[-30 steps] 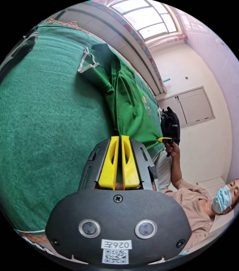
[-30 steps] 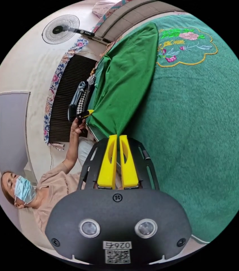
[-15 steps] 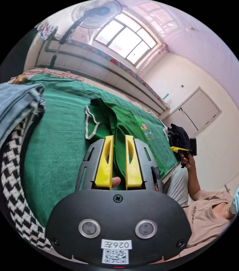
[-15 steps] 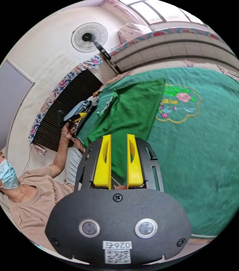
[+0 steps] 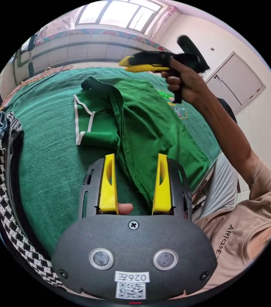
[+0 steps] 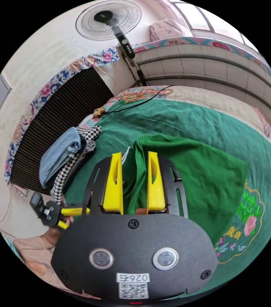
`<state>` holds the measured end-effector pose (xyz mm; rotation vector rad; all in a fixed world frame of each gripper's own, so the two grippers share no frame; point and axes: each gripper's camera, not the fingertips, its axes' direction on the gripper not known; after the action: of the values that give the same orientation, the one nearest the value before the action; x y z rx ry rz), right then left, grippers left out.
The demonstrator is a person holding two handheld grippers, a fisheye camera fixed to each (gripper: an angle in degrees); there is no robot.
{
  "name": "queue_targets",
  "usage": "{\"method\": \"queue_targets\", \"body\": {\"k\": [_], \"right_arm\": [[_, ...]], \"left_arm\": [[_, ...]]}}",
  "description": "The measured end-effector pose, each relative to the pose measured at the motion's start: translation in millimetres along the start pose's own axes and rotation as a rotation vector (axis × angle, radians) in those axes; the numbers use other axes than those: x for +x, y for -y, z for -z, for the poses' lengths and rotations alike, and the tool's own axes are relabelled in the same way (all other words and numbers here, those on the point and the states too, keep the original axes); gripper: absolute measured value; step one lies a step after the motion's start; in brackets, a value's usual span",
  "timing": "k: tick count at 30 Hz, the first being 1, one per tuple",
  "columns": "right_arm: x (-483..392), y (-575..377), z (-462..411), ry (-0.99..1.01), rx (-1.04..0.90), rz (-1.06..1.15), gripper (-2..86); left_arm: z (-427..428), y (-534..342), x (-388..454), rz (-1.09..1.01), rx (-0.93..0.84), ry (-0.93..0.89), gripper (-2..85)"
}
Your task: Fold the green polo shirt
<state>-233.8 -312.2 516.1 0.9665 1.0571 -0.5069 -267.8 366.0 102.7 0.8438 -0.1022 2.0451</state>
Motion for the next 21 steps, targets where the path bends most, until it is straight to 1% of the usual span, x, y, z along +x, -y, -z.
{"method": "queue_targets", "body": {"k": [2, 3, 4, 5, 6, 7, 8, 9, 11, 12, 13, 14, 15, 16, 17, 19, 21], "right_arm": [[-20, 30, -68, -0.115, -0.046, 0.059, 11.2], [-23, 37, -86, -0.149, -0.065, 0.071, 11.5], [-26, 48, -124, -0.237, -0.118, 0.095, 11.8], [-23, 57, -164, -0.337, -0.204, 0.121, 8.9], [-18, 60, -185, -0.380, -0.268, 0.129, 5.8], [-6, 63, -220, -0.434, -0.406, 0.139, 1.8], [7, 64, -235, -0.477, -0.452, 0.144, 0.0], [13, 66, -231, -0.483, -0.432, 0.132, -0.3], [41, 70, -180, -0.369, -0.229, 0.037, -0.7], [50, 70, -165, -0.341, -0.177, 0.007, -0.6], [68, 68, -137, -0.302, -0.079, -0.042, 0.1], [81, 65, -116, -0.255, 0.025, -0.044, 1.9], [86, 64, -110, -0.237, 0.059, -0.032, 3.5], [94, 68, -114, -0.210, 0.036, 0.011, 6.9], [103, 76, -130, -0.152, -0.072, 0.064, 10.7], [121, 84, -141, -0.097, -0.201, 0.090, 11.9], [139, 85, -119, -0.103, -0.166, 0.091, 12.0]], "left_arm": [[-11, 7, 0, -0.007, -0.034, -0.004, 16.5], [-17, 11, 1, -0.011, -0.056, 0.028, 15.1], [-18, 13, 2, -0.010, -0.059, 0.089, 13.0], [-18, 14, 3, -0.010, -0.061, 0.119, 11.4], [-19, 15, 2, -0.004, -0.064, 0.167, 8.0], [-18, 15, 1, -0.002, -0.060, 0.186, 6.7], [-18, 15, 1, -0.006, -0.057, 0.181, 6.0], [-15, 14, -2, -0.010, -0.053, 0.177, 4.6], [-10, 13, -7, -0.013, -0.038, 0.155, 2.6], [-6, 13, -12, -0.012, -0.022, 0.133, 1.6], [-1, 12, -18, -0.008, -0.006, 0.106, 1.0], [0, 12, -21, -0.004, -0.003, 0.089, 0.9], [1, 11, -30, 0.012, -0.007, 0.054, 0.6], [1, 9, -41, 0.034, -0.013, 0.010, 0.4], [1, 8, -47, 0.047, -0.013, -0.016, 0.3], [7, 1, -66, 0.087, 0.014, -0.110, 0.2], [12, -4, -78, 0.107, 0.033, -0.156, 0.1]]}}
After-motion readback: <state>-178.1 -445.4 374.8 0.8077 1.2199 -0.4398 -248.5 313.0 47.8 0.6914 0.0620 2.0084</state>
